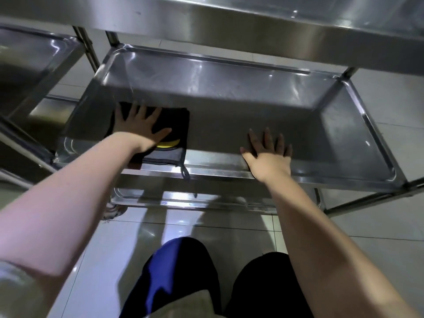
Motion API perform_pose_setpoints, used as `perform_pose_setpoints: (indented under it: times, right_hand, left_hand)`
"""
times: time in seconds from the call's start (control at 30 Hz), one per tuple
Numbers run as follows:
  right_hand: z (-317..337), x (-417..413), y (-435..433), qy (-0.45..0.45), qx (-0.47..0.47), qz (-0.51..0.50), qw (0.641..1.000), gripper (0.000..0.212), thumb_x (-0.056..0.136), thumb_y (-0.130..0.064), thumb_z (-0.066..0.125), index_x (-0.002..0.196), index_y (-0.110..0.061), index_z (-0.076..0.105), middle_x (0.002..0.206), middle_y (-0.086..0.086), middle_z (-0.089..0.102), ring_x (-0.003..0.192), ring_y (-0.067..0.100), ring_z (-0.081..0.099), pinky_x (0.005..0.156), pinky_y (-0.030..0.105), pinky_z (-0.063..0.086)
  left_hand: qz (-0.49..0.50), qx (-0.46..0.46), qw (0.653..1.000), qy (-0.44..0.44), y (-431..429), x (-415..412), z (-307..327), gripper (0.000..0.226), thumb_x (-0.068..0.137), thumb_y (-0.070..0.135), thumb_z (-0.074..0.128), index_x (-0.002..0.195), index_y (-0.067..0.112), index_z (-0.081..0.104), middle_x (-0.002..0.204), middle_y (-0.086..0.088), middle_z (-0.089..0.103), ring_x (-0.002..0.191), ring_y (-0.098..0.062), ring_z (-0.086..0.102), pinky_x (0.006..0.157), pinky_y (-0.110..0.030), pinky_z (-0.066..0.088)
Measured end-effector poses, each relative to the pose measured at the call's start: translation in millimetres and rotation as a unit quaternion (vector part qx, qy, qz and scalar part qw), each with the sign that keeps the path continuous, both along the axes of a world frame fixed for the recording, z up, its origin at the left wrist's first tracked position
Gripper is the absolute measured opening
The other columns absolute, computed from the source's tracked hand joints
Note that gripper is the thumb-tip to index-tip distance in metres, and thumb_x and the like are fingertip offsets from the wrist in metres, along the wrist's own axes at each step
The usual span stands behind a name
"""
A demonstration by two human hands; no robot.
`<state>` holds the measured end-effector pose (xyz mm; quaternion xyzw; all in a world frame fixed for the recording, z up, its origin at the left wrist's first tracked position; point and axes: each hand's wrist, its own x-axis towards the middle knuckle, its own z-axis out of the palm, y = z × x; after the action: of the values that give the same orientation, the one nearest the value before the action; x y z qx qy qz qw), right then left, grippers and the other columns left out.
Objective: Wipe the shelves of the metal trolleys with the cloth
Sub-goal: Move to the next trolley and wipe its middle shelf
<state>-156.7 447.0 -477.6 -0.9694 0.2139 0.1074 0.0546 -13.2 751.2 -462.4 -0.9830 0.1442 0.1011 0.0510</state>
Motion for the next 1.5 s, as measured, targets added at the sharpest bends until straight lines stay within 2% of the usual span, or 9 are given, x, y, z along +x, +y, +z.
perform_pose_setpoints:
  times: [0.13, 0.33, 0.6, 0.7, 0.77, 0.9, 1.1, 1.23, 1.5]
  right_hand:
    - [1, 4, 1, 0.01, 0.002, -0.001, 1.0, 0.063, 0.093, -0.072, 0.02, 0.149, -0.056, -0.003, 0.164, -0.009, -0.015, 0.149, 0.033, -0.016, 0.118, 0.057, -0.008]
    - [3, 2, -5, 0.0, 0.02, -0.007, 1.0, 0.06, 0.095, -0.066, 0.024, 0.149, -0.056, 0.0, 0.164, -0.009, -0.01, 0.15, 0.03, -0.013, 0.119, 0.054, -0.006]
    - [11, 4, -3, 0.024, 0.037, -0.021, 0.999, 0.066, 0.091, -0.075, 0.027, 0.149, -0.058, 0.001, 0.163, -0.011, -0.013, 0.15, 0.028, -0.015, 0.119, 0.053, -0.008]
    - [20, 20, 17, 0.057, 0.074, -0.061, 0.994, 0.064, 0.093, -0.072, 0.028, 0.149, -0.058, 0.0, 0.162, -0.015, -0.017, 0.148, 0.035, -0.019, 0.115, 0.063, -0.01]
    - [24, 36, 53, 0.067, 0.083, -0.027, 0.994, 0.06, 0.096, -0.068, 0.025, 0.148, -0.058, -0.001, 0.16, -0.021, -0.019, 0.146, 0.038, -0.022, 0.11, 0.069, -0.012]
    - [18, 50, 112, 0.053, 0.058, 0.024, 0.997, 0.055, 0.098, -0.064, 0.016, 0.147, -0.058, -0.007, 0.16, -0.019, -0.02, 0.143, 0.047, -0.025, 0.108, 0.07, -0.016]
    - [13, 47, 112, 0.05, 0.046, 0.008, 0.998, 0.055, 0.098, -0.063, 0.015, 0.148, -0.058, -0.006, 0.161, -0.017, -0.019, 0.144, 0.046, -0.023, 0.107, 0.072, -0.013]
    - [15, 46, 112, 0.046, 0.052, 0.008, 0.998, 0.055, 0.097, -0.065, 0.014, 0.148, -0.058, -0.005, 0.161, -0.018, -0.019, 0.144, 0.045, -0.023, 0.108, 0.071, -0.013]
    - [14, 44, 119, 0.037, 0.039, 0.015, 0.998, 0.055, 0.097, -0.064, 0.014, 0.148, -0.058, -0.008, 0.162, -0.016, -0.018, 0.145, 0.045, -0.022, 0.109, 0.071, -0.012]
  left_hand:
    - [0.016, -0.046, 0.999, 0.001, -63, -23, -5, 0.069, 0.089, 0.078, 0.014, 0.151, 0.054, -0.005, 0.163, -0.019, -0.008, 0.148, -0.045, -0.011, 0.114, -0.063, -0.008]
    - [-0.081, -0.082, 0.993, 0.011, -139, -90, -6, 0.074, 0.082, 0.087, 0.02, 0.149, 0.059, 0.005, 0.163, -0.014, -0.015, 0.146, -0.045, -0.02, 0.107, -0.072, -0.015]
    - [0.078, -0.034, 0.996, 0.04, -1, -38, 8, 0.079, 0.073, 0.094, 0.016, 0.145, 0.065, -0.004, 0.163, 0.0, -0.021, 0.145, -0.045, -0.021, 0.106, -0.076, -0.011]
    - [0.081, -0.039, 0.995, 0.034, 7, -35, 8, 0.076, 0.076, 0.092, 0.014, 0.144, 0.065, -0.005, 0.163, 0.0, -0.021, 0.146, -0.045, -0.019, 0.106, -0.076, -0.009]
    - [0.08, -0.038, 0.995, 0.033, 3, -38, 9, 0.077, 0.075, 0.093, 0.014, 0.144, 0.065, -0.005, 0.163, -0.001, -0.021, 0.145, -0.046, -0.019, 0.106, -0.076, -0.009]
    - [0.069, -0.049, 0.996, 0.033, 5, -41, 12, 0.088, 0.065, 0.099, 0.014, 0.144, 0.065, -0.004, 0.163, -0.002, -0.022, 0.145, -0.047, -0.019, 0.105, -0.076, -0.01]
    - [0.054, -0.041, 0.997, 0.043, -21, -57, 11, 0.097, 0.061, 0.102, 0.012, 0.146, 0.06, -0.009, 0.16, -0.012, -0.026, 0.142, -0.053, -0.021, 0.104, -0.078, -0.01]
    - [0.027, -0.06, 0.996, 0.055, -23, -63, 10, 0.096, 0.061, 0.101, 0.018, 0.146, 0.062, -0.006, 0.161, -0.008, -0.026, 0.142, -0.049, -0.024, 0.106, -0.075, -0.011]
    - [0.099, -0.024, 0.994, 0.049, 90, -42, 16, 0.091, 0.061, 0.101, 0.007, 0.143, 0.064, -0.01, 0.165, -0.01, 0.007, 0.146, -0.049, 0.007, 0.111, -0.073, -0.003]
